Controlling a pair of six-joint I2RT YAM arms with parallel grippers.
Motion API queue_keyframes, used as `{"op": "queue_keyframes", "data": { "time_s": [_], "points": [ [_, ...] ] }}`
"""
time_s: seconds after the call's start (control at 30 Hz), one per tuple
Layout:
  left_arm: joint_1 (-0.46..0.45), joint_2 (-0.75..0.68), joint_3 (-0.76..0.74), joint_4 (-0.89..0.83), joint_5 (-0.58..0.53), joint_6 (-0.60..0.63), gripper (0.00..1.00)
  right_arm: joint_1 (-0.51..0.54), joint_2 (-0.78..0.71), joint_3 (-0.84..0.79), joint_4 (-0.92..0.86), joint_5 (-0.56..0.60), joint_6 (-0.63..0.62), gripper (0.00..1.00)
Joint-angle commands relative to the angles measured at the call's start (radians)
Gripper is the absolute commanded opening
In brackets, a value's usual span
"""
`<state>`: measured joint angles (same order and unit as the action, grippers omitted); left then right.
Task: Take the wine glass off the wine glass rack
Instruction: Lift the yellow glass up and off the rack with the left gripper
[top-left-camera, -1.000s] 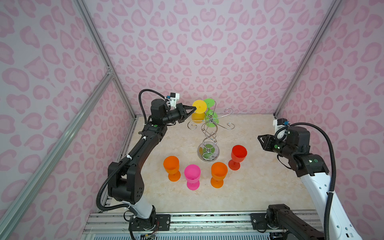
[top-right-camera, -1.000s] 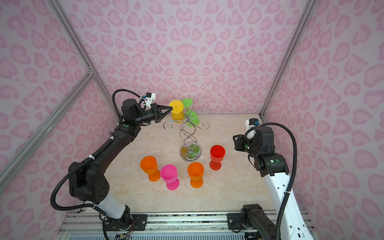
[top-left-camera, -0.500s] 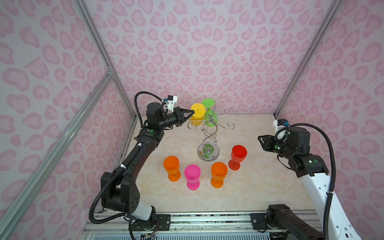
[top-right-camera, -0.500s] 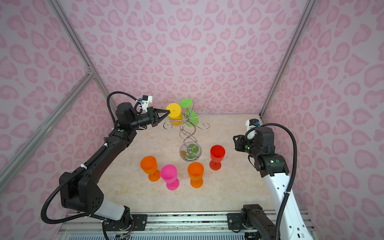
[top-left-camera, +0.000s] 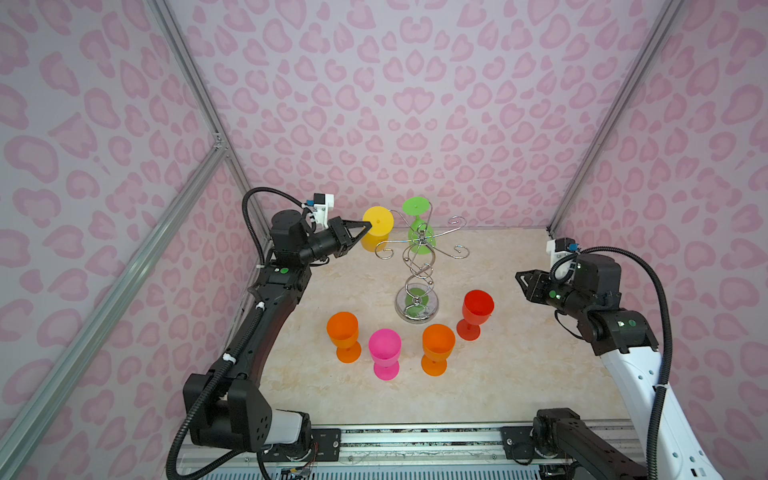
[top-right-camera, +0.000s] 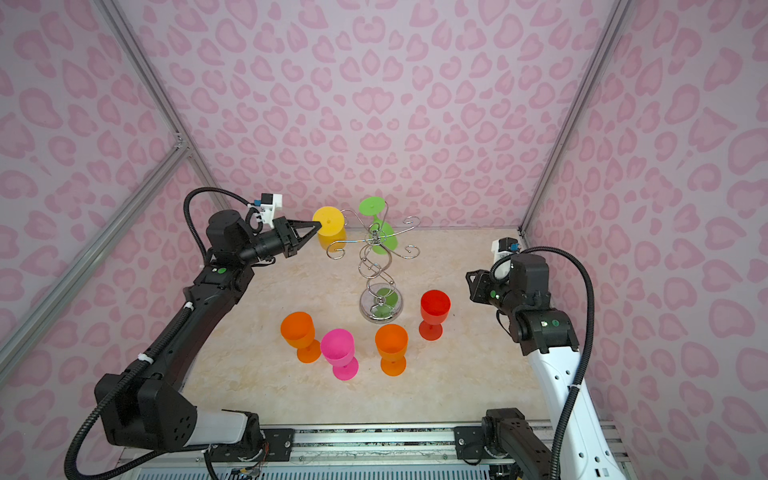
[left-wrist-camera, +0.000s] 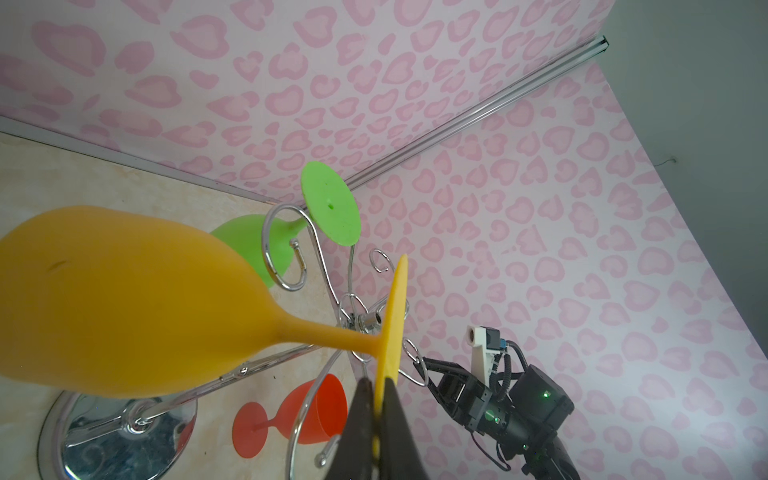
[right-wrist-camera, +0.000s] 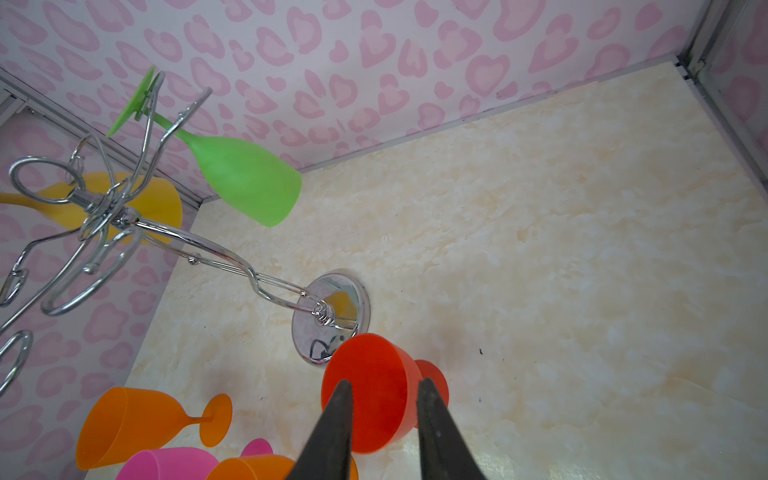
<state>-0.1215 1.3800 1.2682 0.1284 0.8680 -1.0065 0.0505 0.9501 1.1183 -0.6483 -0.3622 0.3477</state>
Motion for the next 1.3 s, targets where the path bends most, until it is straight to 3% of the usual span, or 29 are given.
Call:
{"op": "queue_keyframes", "data": {
  "time_s": [0.0, 0.27, 0.53, 0.63, 0.87, 0.93, 1.1, 1.27],
  "points": [
    [0.032, -0.049, -0.002, -0.045, 0.014, 0.048, 0.03, -0.001, -0.001, 0.000, 0.019, -0.005, 0.001, 0.28],
    [0.139, -0.191, 0.000, -0.117, 0.006, 0.084, 0.03, -0.003, 0.001, 0.000, 0.039, -0.009, 0.008, 0.28],
    [0.140, -0.311, 0.053, -0.079, -0.023, 0.050, 0.03, -0.004, -0.017, -0.024, 0.177, -0.091, 0.065, 0.28],
    [0.133, -0.339, 0.065, -0.042, -0.027, 0.025, 0.03, -0.003, -0.016, -0.033, 0.248, -0.139, 0.103, 0.34],
    [0.034, -0.322, 0.119, 0.080, -0.008, -0.047, 0.03, -0.003, -0.028, -0.075, 0.489, -0.217, 0.237, 0.41],
    [-0.007, -0.300, 0.127, 0.141, 0.007, -0.075, 0.03, -0.003, -0.037, -0.083, 0.551, -0.224, 0.268, 0.51],
    [-0.092, -0.236, 0.134, 0.295, 0.034, -0.157, 0.03, -0.001, -0.035, -0.104, 0.719, -0.259, 0.358, 0.64],
    [-0.154, -0.177, 0.128, 0.433, 0.040, -0.244, 0.03, 0.009, 0.003, -0.120, 0.896, -0.315, 0.462, 0.67]
  ]
}}
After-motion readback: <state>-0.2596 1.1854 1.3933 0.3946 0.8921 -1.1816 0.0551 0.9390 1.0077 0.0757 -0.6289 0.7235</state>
